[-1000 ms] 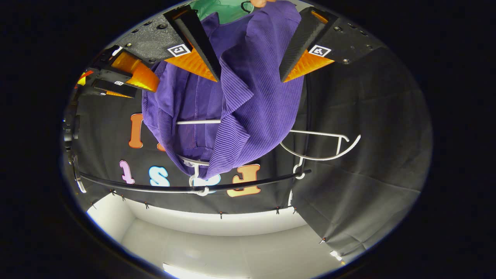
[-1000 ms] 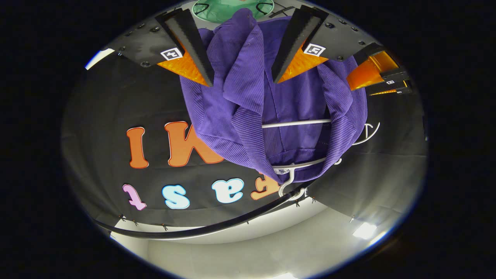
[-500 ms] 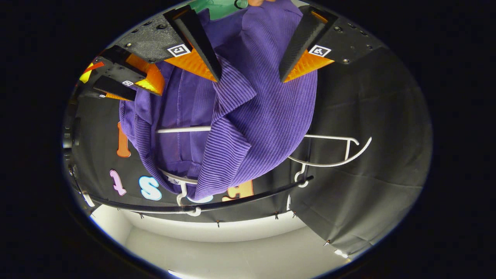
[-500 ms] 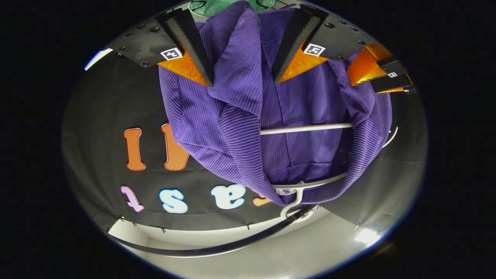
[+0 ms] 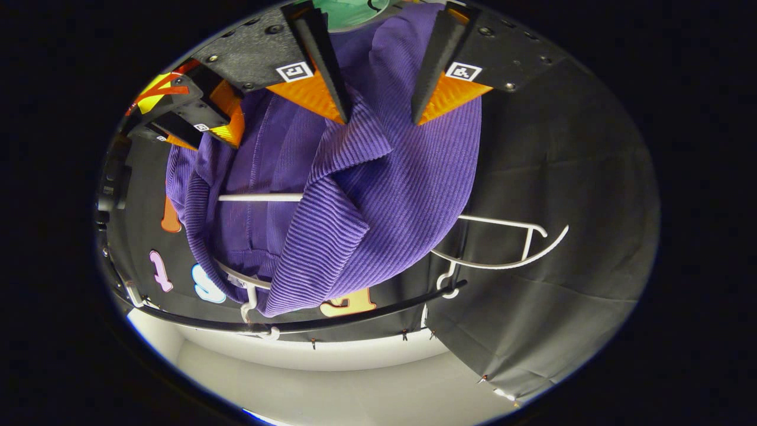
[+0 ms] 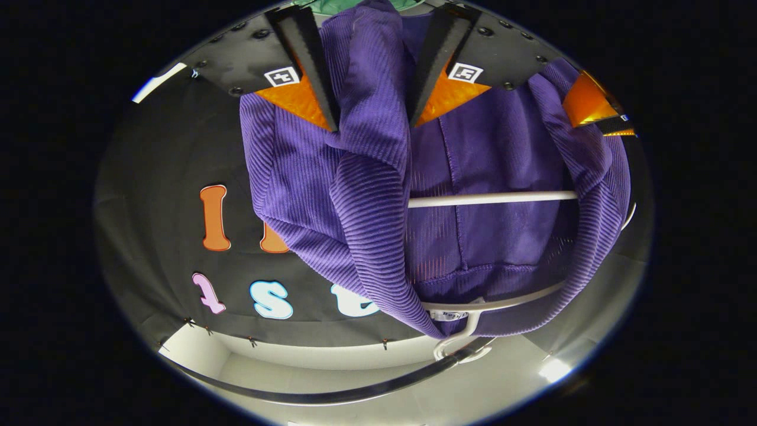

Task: Grasp the clothes on the hanger with both hands and then place them into the laundry hamper below.

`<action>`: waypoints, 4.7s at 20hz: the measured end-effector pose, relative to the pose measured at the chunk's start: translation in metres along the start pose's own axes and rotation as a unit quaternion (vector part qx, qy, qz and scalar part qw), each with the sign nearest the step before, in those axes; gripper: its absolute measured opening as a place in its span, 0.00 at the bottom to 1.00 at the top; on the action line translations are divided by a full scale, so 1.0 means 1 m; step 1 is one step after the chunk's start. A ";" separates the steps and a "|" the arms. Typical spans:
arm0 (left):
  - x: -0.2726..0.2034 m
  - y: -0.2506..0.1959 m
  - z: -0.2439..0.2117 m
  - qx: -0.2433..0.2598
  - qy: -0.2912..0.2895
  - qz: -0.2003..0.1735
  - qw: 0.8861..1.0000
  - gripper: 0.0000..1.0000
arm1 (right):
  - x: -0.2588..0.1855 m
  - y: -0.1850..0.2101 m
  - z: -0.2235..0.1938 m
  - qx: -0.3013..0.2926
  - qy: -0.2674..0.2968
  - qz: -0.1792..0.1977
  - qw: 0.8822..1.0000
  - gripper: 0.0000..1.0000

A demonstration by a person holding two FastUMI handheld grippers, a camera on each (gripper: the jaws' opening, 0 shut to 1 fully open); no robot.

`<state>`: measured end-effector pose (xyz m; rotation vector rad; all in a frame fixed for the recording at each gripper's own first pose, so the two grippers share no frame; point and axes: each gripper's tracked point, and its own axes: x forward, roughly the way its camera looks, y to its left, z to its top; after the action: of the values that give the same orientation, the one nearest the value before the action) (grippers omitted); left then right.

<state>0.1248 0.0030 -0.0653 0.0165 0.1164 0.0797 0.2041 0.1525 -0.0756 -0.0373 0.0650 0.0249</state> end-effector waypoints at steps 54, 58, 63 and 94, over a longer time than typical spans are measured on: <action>-0.021 0.120 0.151 0.076 -0.092 0.002 0.993 0.00 | 0.009 -0.154 0.103 -0.039 -0.062 0.048 0.996 0.09; -0.001 0.109 0.117 0.062 -0.058 -0.016 0.996 0.00 | 0.036 -0.168 0.055 -0.021 -0.008 0.041 0.999 0.09; 0.010 0.113 0.076 0.059 -0.030 -0.012 0.998 0.00 | 0.033 -0.172 0.000 -0.031 0.019 0.044 0.998 0.09; -0.046 -0.090 -0.095 0.014 0.087 -0.180 0.980 0.00 | -0.104 -0.119 -0.137 -0.019 0.092 0.057 0.994 0.09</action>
<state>0.0756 -0.0895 -0.1564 0.0167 0.2933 -0.2842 0.0949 0.0257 -0.2007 -0.0739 0.2518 0.1365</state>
